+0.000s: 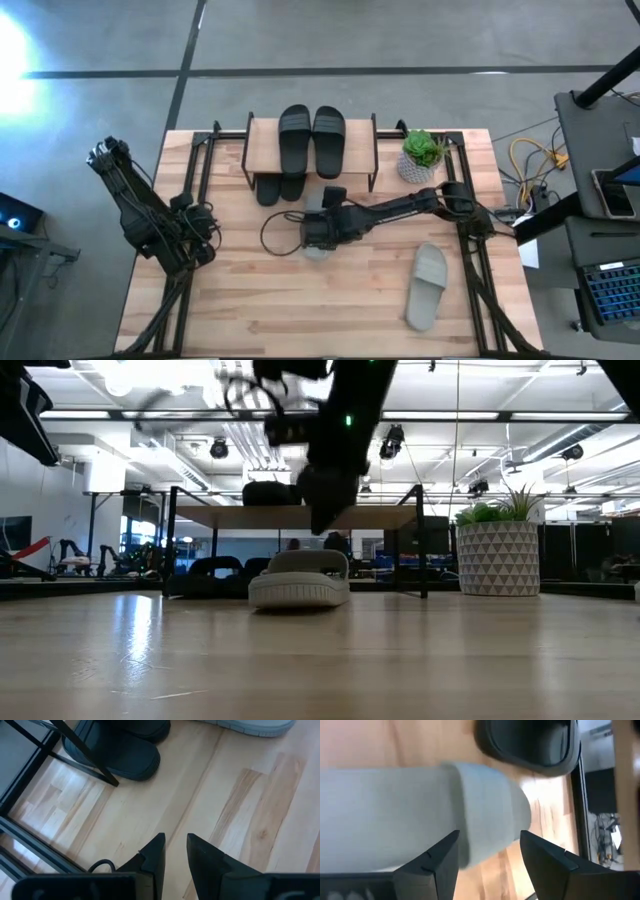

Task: Pick and place slides into the shelf
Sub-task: Put the gray slide under the shelf

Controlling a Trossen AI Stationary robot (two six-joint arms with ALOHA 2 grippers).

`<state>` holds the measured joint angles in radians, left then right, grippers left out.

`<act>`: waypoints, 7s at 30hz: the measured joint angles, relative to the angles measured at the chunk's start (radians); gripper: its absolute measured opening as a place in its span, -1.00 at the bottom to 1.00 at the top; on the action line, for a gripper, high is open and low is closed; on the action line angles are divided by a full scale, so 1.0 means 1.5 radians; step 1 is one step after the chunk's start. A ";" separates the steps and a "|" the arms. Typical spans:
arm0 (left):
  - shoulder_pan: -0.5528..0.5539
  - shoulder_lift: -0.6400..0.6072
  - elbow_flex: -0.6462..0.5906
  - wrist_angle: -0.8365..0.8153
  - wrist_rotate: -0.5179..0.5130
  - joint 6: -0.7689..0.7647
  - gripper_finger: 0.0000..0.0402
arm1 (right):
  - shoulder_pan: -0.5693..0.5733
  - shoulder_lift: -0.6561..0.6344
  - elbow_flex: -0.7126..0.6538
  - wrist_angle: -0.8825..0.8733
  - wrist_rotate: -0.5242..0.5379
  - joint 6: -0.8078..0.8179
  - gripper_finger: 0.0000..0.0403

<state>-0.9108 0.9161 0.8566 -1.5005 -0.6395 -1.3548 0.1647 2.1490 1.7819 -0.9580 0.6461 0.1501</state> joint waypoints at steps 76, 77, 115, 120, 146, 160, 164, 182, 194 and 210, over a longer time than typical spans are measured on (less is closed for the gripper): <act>0.000 0.068 0.000 0.018 0.023 0.035 -0.68 | -0.092 0.147 0.106 -0.004 -0.134 0.019 -0.96; 0.000 0.068 0.000 0.018 0.022 0.035 -0.68 | -0.099 0.147 0.106 -0.004 -0.131 0.013 -0.96; 0.000 0.067 -0.001 0.035 0.001 0.044 -0.68 | 0.215 -0.206 -0.183 -0.379 -0.257 0.797 -0.96; 0.000 0.068 -0.001 0.035 0.002 0.059 -0.68 | 0.300 -0.220 -0.209 -0.404 -0.274 0.801 -0.93; 0.000 0.068 -0.001 0.035 -0.005 0.051 -0.68 | 0.479 -0.221 -0.306 -0.400 -0.327 0.808 0.05; 0.001 0.068 -0.001 0.035 -0.005 0.051 -0.68 | 0.498 -0.206 -0.324 -0.326 -0.320 0.819 0.05; 0.001 0.068 -0.001 0.034 -0.005 0.051 -0.68 | 0.498 -0.186 -0.329 -0.320 -0.308 0.817 0.05; 0.001 0.066 -0.001 0.034 0.039 0.052 -0.68 | 0.438 -0.121 -0.407 -0.315 -0.324 0.797 -0.75; 0.001 0.063 -0.001 0.034 0.047 0.052 -0.68 | 0.290 -0.132 -0.359 -0.281 -0.062 0.523 -0.93; 0.001 0.063 -0.001 0.034 0.051 0.052 -0.68 | 0.004 -0.132 -0.339 0.106 0.107 0.039 -0.93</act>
<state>-0.9092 1.0111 0.8548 -1.4498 -0.5630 -1.2770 0.1706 1.9507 1.2736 -0.7987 0.8062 0.2086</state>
